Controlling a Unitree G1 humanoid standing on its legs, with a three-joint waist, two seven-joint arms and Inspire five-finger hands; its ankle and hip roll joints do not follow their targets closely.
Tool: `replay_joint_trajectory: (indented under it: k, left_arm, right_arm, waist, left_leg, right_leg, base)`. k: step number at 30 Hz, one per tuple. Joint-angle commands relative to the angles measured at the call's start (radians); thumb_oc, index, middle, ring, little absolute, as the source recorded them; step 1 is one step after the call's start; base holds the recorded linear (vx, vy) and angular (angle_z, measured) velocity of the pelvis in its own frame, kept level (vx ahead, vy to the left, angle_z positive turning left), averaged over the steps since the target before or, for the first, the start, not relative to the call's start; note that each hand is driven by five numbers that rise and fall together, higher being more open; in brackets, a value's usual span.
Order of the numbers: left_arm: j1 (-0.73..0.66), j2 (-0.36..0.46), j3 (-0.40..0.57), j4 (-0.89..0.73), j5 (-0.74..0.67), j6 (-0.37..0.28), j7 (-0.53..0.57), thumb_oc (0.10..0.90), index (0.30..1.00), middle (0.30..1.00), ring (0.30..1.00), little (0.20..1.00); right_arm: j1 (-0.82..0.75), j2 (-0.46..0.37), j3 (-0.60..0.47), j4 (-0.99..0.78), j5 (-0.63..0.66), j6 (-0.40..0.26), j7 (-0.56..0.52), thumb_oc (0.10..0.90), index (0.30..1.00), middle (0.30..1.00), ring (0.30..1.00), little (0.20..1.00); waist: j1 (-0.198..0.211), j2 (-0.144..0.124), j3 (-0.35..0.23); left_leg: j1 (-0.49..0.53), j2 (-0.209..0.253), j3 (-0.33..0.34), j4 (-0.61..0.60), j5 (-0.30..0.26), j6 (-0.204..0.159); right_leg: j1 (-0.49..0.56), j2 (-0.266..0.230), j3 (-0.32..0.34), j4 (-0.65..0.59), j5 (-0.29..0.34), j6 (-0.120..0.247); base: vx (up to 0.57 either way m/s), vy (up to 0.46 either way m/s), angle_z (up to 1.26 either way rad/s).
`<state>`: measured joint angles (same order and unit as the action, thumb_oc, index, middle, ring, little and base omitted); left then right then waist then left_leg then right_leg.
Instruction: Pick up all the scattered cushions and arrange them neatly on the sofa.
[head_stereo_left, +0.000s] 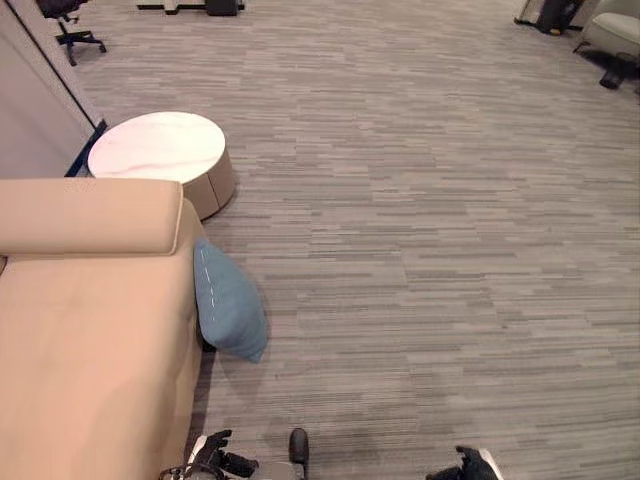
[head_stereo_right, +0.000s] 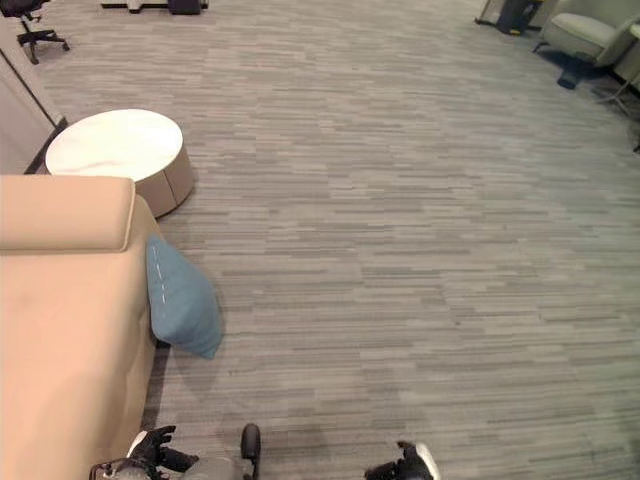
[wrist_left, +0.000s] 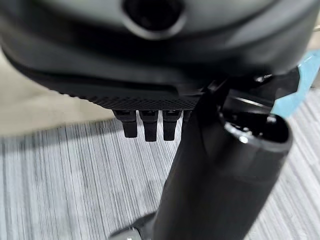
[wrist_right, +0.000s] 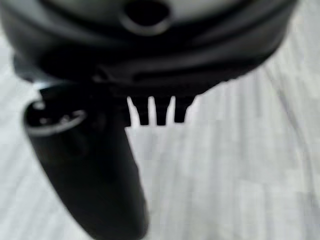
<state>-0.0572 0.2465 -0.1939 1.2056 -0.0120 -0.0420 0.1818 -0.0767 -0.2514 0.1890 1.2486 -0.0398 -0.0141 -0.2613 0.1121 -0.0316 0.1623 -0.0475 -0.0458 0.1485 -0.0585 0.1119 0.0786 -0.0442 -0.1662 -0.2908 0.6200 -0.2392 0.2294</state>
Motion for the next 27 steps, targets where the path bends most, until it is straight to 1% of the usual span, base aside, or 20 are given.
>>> replay_joint_trajectory:
  k: [1, 3, 4, 5, 7, 8, 9, 10, 12, 13, 15, 16, 18, 19, 20, 21, 23, 25, 26, 27]
  left_arm:
    - [0.007, 0.003, -0.012, -0.031, 0.011, -0.029, 0.017, 0.800, 0.900, 0.900, 0.900, 0.900]
    - [0.005, 0.003, -0.017, -0.037, 0.011, -0.031, 0.019, 0.800, 0.900, 0.900, 0.900, 0.900]
    - [0.000, 0.003, -0.021, -0.038, 0.011, -0.033, 0.019, 0.800, 0.900, 0.900, 0.900, 0.900]
    - [-0.004, 0.004, -0.025, -0.037, 0.014, -0.034, 0.017, 0.800, 0.900, 0.900, 0.900, 0.900]
    - [-0.011, 0.003, -0.028, -0.026, 0.021, -0.035, 0.017, 0.800, 0.900, 0.900, 0.900, 0.900]
    - [-0.012, 0.003, -0.028, -0.025, 0.021, -0.035, 0.017, 0.800, 0.900, 0.900, 0.900, 0.900]
    - [-0.017, 0.001, -0.030, -0.018, 0.022, -0.035, 0.018, 0.800, 0.900, 0.900, 0.900, 0.900]
    - [-0.021, -0.003, -0.030, 0.000, 0.027, -0.036, 0.016, 0.800, 0.900, 0.900, 0.900, 0.900]
    - [-0.016, -0.009, -0.025, 0.024, 0.030, -0.035, 0.017, 0.800, 0.900, 0.900, 0.900, 0.900]
    - [-0.012, -0.013, -0.023, 0.028, 0.027, -0.035, 0.018, 0.800, 0.900, 0.900, 0.900, 0.900]
    - [-0.008, -0.022, -0.016, 0.032, 0.015, -0.037, 0.016, 0.800, 0.900, 0.900, 0.900, 0.900]
    - [-0.007, -0.027, -0.017, 0.034, 0.013, -0.036, 0.014, 0.800, 0.900, 0.900, 0.900, 0.900]
    - [-0.016, -0.034, -0.030, 0.031, 0.010, -0.035, 0.011, 0.800, 0.900, 0.900, 0.900, 0.900]
    - [-0.021, -0.036, -0.034, 0.027, 0.007, -0.033, 0.014, 0.800, 0.900, 0.900, 0.900, 0.900]
    - [-0.020, -0.038, -0.037, 0.016, -0.002, -0.032, 0.016, 0.800, 0.900, 0.900, 0.900, 0.900]
    - [-0.020, -0.038, -0.037, 0.016, -0.002, -0.031, 0.016, 0.800, 0.900, 0.900, 0.900, 0.900]
    - [-0.019, -0.041, -0.041, 0.014, -0.005, -0.030, 0.015, 0.800, 0.900, 0.900, 0.900, 0.900]
    - [-0.016, -0.043, -0.047, 0.020, 0.004, -0.028, 0.014, 0.800, 0.900, 0.900, 0.900, 0.900]
    - [-0.016, -0.043, -0.047, 0.020, 0.004, -0.028, 0.014, 0.800, 0.900, 0.900, 0.900, 0.900]
    - [-0.013, -0.041, -0.046, 0.021, 0.010, -0.026, 0.013, 0.800, 0.900, 0.900, 0.900, 0.900]
  right_arm:
    - [-0.031, -0.059, 0.001, -0.016, -0.015, -0.008, -0.014, 0.800, 0.900, 0.900, 0.900, 0.900]
    - [-0.030, -0.061, 0.001, -0.021, -0.012, -0.008, -0.014, 0.800, 0.900, 0.900, 0.900, 0.900]
    - [-0.030, -0.061, 0.002, -0.024, -0.009, -0.011, -0.015, 0.800, 0.900, 0.900, 0.900, 0.900]
    - [-0.031, -0.062, 0.001, -0.026, -0.005, -0.011, -0.013, 0.800, 0.900, 0.900, 0.900, 0.900]
    - [-0.029, -0.062, -0.001, -0.027, 0.001, -0.010, -0.011, 0.800, 0.900, 0.900, 0.900, 0.900]
    - [-0.029, -0.062, -0.001, -0.027, 0.001, -0.010, -0.011, 0.800, 0.900, 0.900, 0.900, 0.900]
    - [-0.029, -0.062, -0.003, -0.024, 0.002, -0.009, -0.011, 0.800, 0.900, 0.900, 0.900, 0.900]
    - [-0.025, -0.062, -0.007, -0.015, 0.001, -0.005, -0.009, 0.800, 0.900, 0.900, 0.900, 0.900]
    - [-0.014, -0.060, -0.010, -0.006, -0.003, -0.005, -0.007, 0.800, 0.900, 0.900, 0.900, 0.900]
    - [-0.010, -0.060, -0.009, -0.003, -0.004, -0.007, -0.005, 0.800, 0.900, 0.900, 0.900, 0.900]
    - [-0.009, -0.063, -0.012, 0.000, 0.001, -0.014, -0.008, 0.800, 0.900, 0.900, 0.900, 0.900]
    - [-0.011, -0.065, -0.013, 0.003, 0.006, -0.019, -0.008, 0.800, 0.900, 0.900, 0.900, 0.900]
    - [-0.018, -0.070, -0.014, 0.005, 0.019, -0.020, -0.016, 0.800, 0.900, 0.900, 0.900, 0.900]
    - [-0.019, -0.074, -0.013, 0.004, 0.023, -0.020, -0.018, 0.800, 0.900, 0.900, 0.900, 0.900]
    - [-0.014, -0.077, -0.014, 0.012, 0.029, -0.018, -0.021, 0.800, 0.900, 0.900, 0.900, 0.900]
    - [-0.014, -0.076, -0.014, 0.012, 0.029, -0.018, -0.021, 0.800, 0.900, 0.900, 0.900, 0.900]
    - [-0.008, -0.078, -0.016, 0.020, 0.038, -0.014, -0.022, 0.800, 0.900, 0.900, 0.900, 0.900]
    - [0.001, -0.077, -0.014, 0.022, 0.039, -0.015, -0.023, 0.800, 0.900, 0.900, 0.900, 0.900]
    - [0.001, -0.077, -0.014, 0.022, 0.039, -0.015, -0.023, 0.800, 0.900, 0.900, 0.900, 0.900]
    - [0.006, -0.075, -0.015, 0.022, 0.041, -0.013, -0.024, 0.800, 0.900, 0.900, 0.900, 0.900]
  waist:
    - [0.015, 0.031, 0.006]
    - [0.004, 0.043, 0.009]
    - [-0.003, 0.049, 0.009]
    - [-0.010, 0.049, 0.010]
    - [-0.034, 0.045, 0.012]
    - [-0.034, 0.044, 0.011]
    - [-0.045, 0.041, 0.009]
    - [-0.059, 0.040, 0.009]
    - [-0.067, 0.026, -0.006]
    - [-0.069, 0.024, -0.013]
    - [-0.065, 0.022, -0.018]
    - [-0.062, 0.018, -0.015]
    - [-0.052, 0.007, 0.010]
    - [-0.050, 0.004, 0.020]
    - [-0.044, -0.007, 0.029]
    - [-0.045, -0.006, 0.029]
    - [-0.040, -0.015, 0.028]
    - [-0.039, -0.021, 0.021]
    - [-0.039, -0.019, 0.024]
    - [-0.039, -0.015, 0.016]
  left_leg:
    - [-0.005, 0.010, -0.022, 0.091, -0.122, -0.031]
    - [0.029, 0.009, -0.044, 0.068, -0.130, -0.033]
    - [0.042, 0.012, -0.054, 0.061, -0.139, -0.037]
    - [0.050, 0.012, -0.063, 0.063, -0.146, -0.039]
    - [0.082, 0.005, -0.087, 0.058, -0.167, -0.047]
    - [0.080, 0.005, -0.087, 0.058, -0.166, -0.047]
    - [0.090, 0.000, -0.105, 0.058, -0.175, -0.049]
    - [0.123, 0.001, -0.127, 0.054, -0.195, -0.058]
    - [0.145, -0.007, -0.143, 0.063, -0.224, -0.065]
    - [0.151, -0.002, -0.148, 0.074, -0.235, -0.071]
    - [0.140, 0.014, -0.149, 0.136, -0.257, -0.091]
    - [0.118, 0.024, -0.144, 0.201, -0.248, -0.109]
    - [0.025, 0.050, -0.130, 0.392, -0.191, -0.136]
    - [-0.023, 0.063, -0.124, 0.473, -0.176, -0.139]
    - [-0.055, 0.093, -0.077, 0.516, -0.157, -0.130]
    - [-0.056, 0.094, -0.078, 0.519, -0.158, -0.130]
    - [-0.081, 0.114, -0.024, 0.469, -0.167, -0.119]
    - [-0.099, 0.117, 0.027, 0.382, -0.176, -0.112]
    - [-0.095, 0.118, 0.027, 0.385, -0.180, -0.112]
    - [-0.116, 0.131, 0.077, 0.306, -0.157, -0.124]
  right_leg:
    - [-0.052, 0.035, -0.025, -0.144, 0.238, -0.024]
    - [-0.075, 0.022, -0.037, -0.208, 0.210, -0.060]
    - [-0.088, 0.014, -0.040, -0.261, 0.201, -0.075]
    - [-0.097, 0.007, -0.030, -0.312, 0.209, -0.082]
    - [-0.122, 0.009, 0.042, -0.426, 0.242, -0.077]
    - [-0.123, 0.010, 0.042, -0.429, 0.246, -0.077]
    - [-0.143, 0.013, 0.084, -0.470, 0.267, -0.070]
    - [-0.153, 0.011, 0.108, -0.521, 0.305, -0.061]
    - [-0.121, 0.002, 0.099, -0.563, 0.317, -0.063]
    - [-0.106, 0.005, 0.097, -0.569, 0.319, -0.068]
    - [-0.076, 0.011, 0.081, -0.582, 0.310, -0.077]
    - [-0.052, 0.018, 0.072, -0.589, 0.298, -0.088]
    - [-0.013, 0.024, 0.057, -0.594, 0.273, -0.118]
    - [-0.001, 0.028, 0.045, -0.600, 0.263, -0.130]
    - [0.034, 0.038, 0.022, -0.609, 0.239, -0.151]
    - [0.034, 0.039, 0.021, -0.609, 0.239, -0.151]
    - [0.064, 0.044, -0.011, -0.629, 0.223, -0.152]
    - [0.088, 0.047, -0.042, -0.652, 0.217, -0.146]
    - [0.094, 0.048, -0.043, -0.654, 0.216, -0.146]
    - [0.124, 0.067, -0.060, -0.675, 0.196, -0.135]
  base:
    - [0.21, -0.003, 0.51]
    - [0.23, -0.066, 0.47]
    - [0.24, -0.121, 0.41]
    - [0.25, -0.142, 0.36]
    - [0.22, -0.120, 0.25]
    - [0.20, -0.109, 0.36]
    - [0.29, -0.174, 0.52]
    - [0.39, -0.235, 0.50]
    - [0.33, -0.219, 0.54]
    - [0.27, -0.205, 0.62]
    - [0.22, -0.235, 0.40]
    - [0.16, -0.265, 0.24]
    - [0.08, -0.250, 0.35]
    - [0.10, -0.271, 0.42]
    - [0.08, -0.183, 0.41]
    - [0.13, -0.174, 0.45]
    - [0.15, -0.102, 0.42]
    - [0.16, -0.066, 0.58]
    - [0.25, -0.061, 0.87]
    - [0.26, -0.048, 0.83]
